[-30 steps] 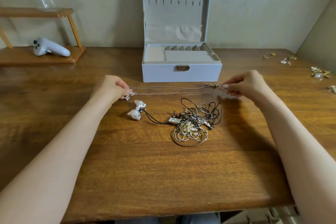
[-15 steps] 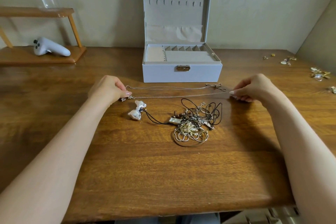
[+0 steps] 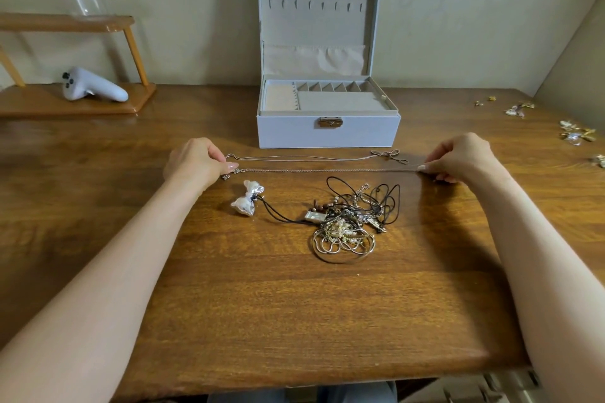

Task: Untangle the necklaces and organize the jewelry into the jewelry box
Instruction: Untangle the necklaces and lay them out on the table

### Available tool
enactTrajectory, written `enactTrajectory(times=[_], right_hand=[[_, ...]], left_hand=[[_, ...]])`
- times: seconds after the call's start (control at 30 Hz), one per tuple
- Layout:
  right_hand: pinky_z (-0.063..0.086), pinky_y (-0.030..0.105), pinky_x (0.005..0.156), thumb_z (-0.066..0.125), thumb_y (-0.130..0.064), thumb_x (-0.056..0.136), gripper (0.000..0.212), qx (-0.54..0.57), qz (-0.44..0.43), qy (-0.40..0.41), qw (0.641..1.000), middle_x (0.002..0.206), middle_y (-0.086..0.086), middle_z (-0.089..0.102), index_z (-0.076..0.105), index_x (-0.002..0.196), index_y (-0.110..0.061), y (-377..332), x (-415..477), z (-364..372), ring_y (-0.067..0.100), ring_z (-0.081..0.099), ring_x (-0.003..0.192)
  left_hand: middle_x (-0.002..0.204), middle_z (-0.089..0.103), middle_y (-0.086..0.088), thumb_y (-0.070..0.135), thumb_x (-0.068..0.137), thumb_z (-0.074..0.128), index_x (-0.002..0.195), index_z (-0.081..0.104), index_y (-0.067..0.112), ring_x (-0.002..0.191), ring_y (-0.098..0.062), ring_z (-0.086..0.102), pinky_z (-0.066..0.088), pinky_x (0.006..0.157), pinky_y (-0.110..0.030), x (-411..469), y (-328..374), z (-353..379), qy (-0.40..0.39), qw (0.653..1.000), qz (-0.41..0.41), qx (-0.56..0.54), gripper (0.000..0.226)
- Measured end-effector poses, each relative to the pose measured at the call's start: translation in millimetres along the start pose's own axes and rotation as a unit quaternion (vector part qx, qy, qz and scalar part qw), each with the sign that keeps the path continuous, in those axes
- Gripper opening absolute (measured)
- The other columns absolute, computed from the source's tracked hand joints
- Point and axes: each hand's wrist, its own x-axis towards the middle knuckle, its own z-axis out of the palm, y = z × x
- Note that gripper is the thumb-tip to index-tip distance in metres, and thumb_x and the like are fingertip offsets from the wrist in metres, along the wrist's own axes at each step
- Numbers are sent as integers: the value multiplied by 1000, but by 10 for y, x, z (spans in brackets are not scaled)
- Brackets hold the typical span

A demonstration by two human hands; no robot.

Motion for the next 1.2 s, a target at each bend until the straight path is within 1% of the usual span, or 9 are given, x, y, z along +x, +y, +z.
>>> enactTrajectory(times=[0.07,0.17,0.23,0.37,0.53,0.7,0.9,1.1,1.2], right_hand=[[52,27,59,80,-7,72,15,-20,-20,6,1000,76,11,66,66,73,-9,18,0,8,16,58,60],[55,39,76,82,-13,70,17,-62,-97,79,990,82,10,69,67,76,-15,18,13,23,22,64,70],[52,32,72,80,-15,73,15,-29,-170,99,980,76,3,66,69,83,-15,-60,-38,51,12,58,63],[40,18,59,78,-18,74,8,68,-308,-44,948,72,-3,65,73,79,-21,-307,-339,220,6,51,61],[38,11,63,76,-11,75,11,28,-401,-240,884,77,-11,68,74,80,-19,-416,-565,400,0,54,68],[43,20,66,79,-14,73,23,-63,-406,-281,867,81,-2,65,74,93,-23,-390,-545,455,7,56,72],[43,19,64,82,-17,69,29,-69,-377,-339,859,79,-1,62,73,96,-20,-383,-551,440,2,52,67],[47,21,60,73,-15,80,15,-24,-376,-358,855,72,-9,65,74,96,-16,-409,-606,442,13,59,60],[38,15,56,77,-21,76,18,-43,-386,-339,857,66,-8,58,73,93,-16,-408,-622,514,2,49,56]], left_hand=[[103,63,-6,33,81,70,83,59,18,99,-24,56,49,75,-37,-33,29,-18,12,1000,20,5,19],[89,60,1,35,81,69,85,58,17,86,-16,55,44,68,-32,-145,138,-85,17,995,97,-19,22],[83,56,6,33,79,71,83,58,18,75,-9,50,40,65,-27,-241,215,-148,-52,988,137,-51,20],[80,62,6,28,75,75,79,63,20,69,-6,54,41,65,-23,-395,313,-222,-175,956,228,-61,15],[83,66,9,26,73,77,81,65,22,78,-1,59,50,72,-22,-552,408,-156,-286,900,324,-61,15],[92,55,11,38,68,80,90,54,29,82,-4,53,46,71,-22,-540,372,-66,-325,898,292,57,35],[88,55,10,46,67,79,91,52,30,71,-3,50,39,61,-22,-569,362,-73,-351,887,279,109,40],[76,64,6,41,66,80,92,54,25,58,-3,53,44,58,-24,-618,395,-65,-396,864,298,91,40],[76,66,6,46,68,76,94,52,28,55,-1,58,43,54,-22,-633,410,-48,-376,879,290,32,40]])
